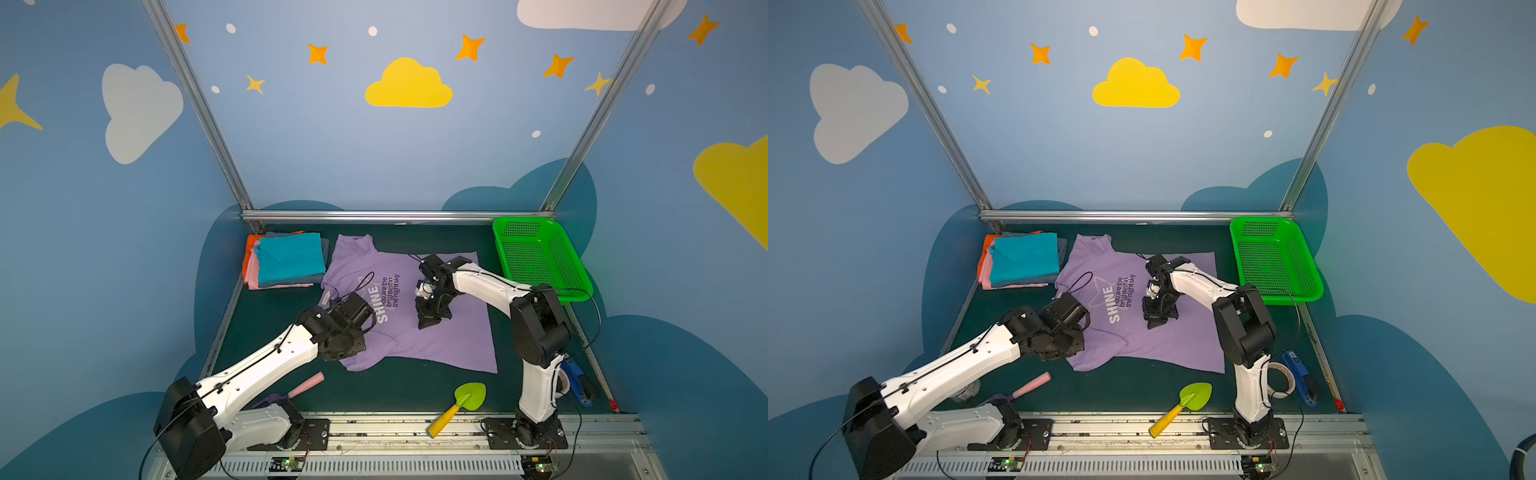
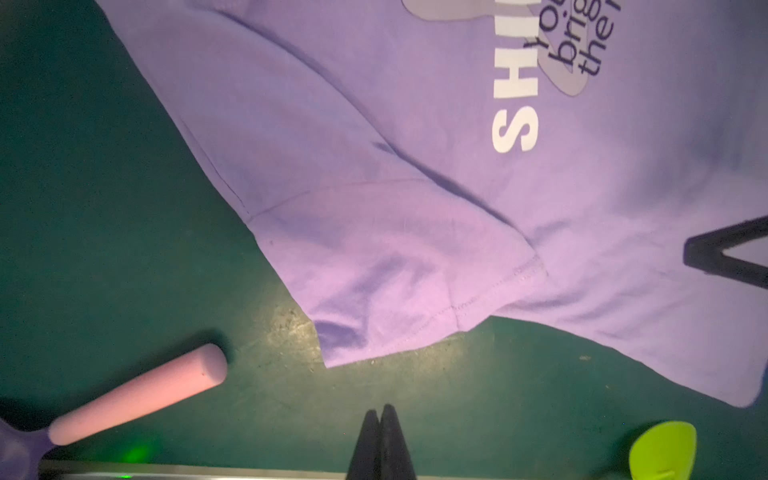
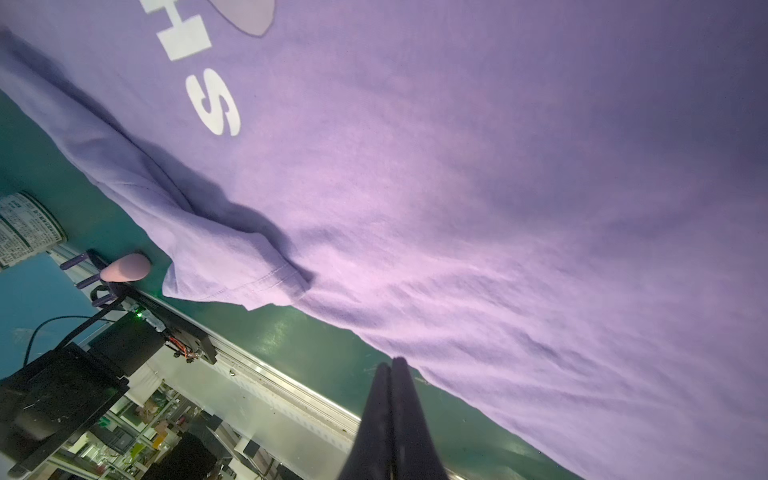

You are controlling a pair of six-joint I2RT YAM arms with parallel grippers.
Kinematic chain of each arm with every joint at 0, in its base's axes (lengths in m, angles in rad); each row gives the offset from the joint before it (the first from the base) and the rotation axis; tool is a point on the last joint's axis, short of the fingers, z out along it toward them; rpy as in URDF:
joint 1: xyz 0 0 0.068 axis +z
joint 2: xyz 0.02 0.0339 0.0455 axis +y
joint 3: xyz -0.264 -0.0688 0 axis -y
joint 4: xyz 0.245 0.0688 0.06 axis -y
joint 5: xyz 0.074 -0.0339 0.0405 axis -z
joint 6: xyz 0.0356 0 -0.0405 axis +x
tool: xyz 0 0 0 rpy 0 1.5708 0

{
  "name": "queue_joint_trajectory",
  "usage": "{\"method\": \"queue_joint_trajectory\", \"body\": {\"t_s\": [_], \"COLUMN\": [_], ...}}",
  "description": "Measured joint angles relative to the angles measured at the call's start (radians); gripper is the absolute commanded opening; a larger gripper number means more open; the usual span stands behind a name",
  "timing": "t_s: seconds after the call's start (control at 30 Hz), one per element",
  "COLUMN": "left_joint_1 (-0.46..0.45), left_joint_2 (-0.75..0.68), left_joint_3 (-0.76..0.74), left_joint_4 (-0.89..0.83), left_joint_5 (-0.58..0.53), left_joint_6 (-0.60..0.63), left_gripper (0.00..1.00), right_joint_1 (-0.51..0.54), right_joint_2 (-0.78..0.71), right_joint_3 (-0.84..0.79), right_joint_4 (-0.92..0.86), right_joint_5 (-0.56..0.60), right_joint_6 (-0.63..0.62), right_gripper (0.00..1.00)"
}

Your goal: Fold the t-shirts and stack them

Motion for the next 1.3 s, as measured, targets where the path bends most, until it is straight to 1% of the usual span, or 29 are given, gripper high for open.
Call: {"method": "queue_joint_trajectory", "body": {"t_s": [0.03,0.07,0.1,0.13,0.2,0.27,0.37,0.4,0.47,0.5,0.6,0.67,0.7,0.9,1.2,1.3], "left_joint_1": [0.0,0.0,0.0,0.0,0.0,-0.002,-0.011,-0.014,-0.021,-0.023,-0.026,-0.026,-0.025,-0.021,-0.012,-0.012], "left_joint_2": [-0.015,-0.023,-0.024,-0.013,0.027,0.091,0.186,0.219,0.27,0.289,0.333,0.34,0.341,0.325,0.164,0.097], "left_joint_3": [-0.024,-0.047,-0.073,-0.098,-0.124,-0.131,-0.13,-0.13,-0.13,-0.13,-0.131,-0.13,-0.13,-0.122,-0.064,-0.077], "left_joint_4": [0.008,0.017,0.029,0.041,0.068,0.103,0.164,0.182,0.209,0.218,0.24,0.23,0.226,0.172,0.008,-0.037], "left_joint_5": [0.018,0.032,0.047,0.065,0.087,0.105,0.127,0.135,0.145,0.148,0.15,0.146,0.143,0.11,0.115,0.127], "left_joint_6": [-0.003,-0.01,-0.015,-0.02,-0.027,-0.024,-0.018,-0.014,-0.005,0.002,0.01,0.014,0.021,0.032,0.047,0.051], "left_gripper": [0.37,0.47,0.57,0.62,0.67,0.68,0.68,0.66,0.56,0.49,0.23,0.08,0.04,0.04,0.04,0.04], "right_joint_1": [0.0,0.0,0.0,0.0,0.0,0.0,0.0,0.0,-0.002,-0.004,-0.013,-0.021,-0.025,-0.04,-0.043,-0.043], "right_joint_2": [0.0,0.0,0.0,0.0,0.0,0.0,0.0,0.0,0.0,0.0,0.0,0.0,0.0,0.0,0.002,0.01], "right_joint_3": [-0.002,-0.002,-0.002,-0.002,-0.002,-0.002,-0.004,-0.006,-0.014,-0.017,-0.02,-0.02,-0.02,-0.02,-0.02,-0.018], "right_joint_4": [0.001,0.001,0.002,0.002,0.003,0.003,0.003,0.004,0.006,0.007,0.009,0.012,0.011,0.014,0.014,0.014], "right_joint_5": [-0.002,-0.004,-0.007,-0.009,-0.014,-0.014,-0.012,-0.008,-0.002,0.001,0.004,0.005,0.005,0.005,0.007,0.013], "right_joint_6": [0.0,0.0,0.0,0.0,0.0,0.0,0.0,0.0,0.0,0.0,0.0,0.0,0.0,0.0,-0.001,-0.001], "right_gripper": [0.03,0.03,0.04,0.04,0.04,0.04,0.05,0.05,0.06,0.06,0.06,0.06,0.06,0.06,0.06,0.06]}}
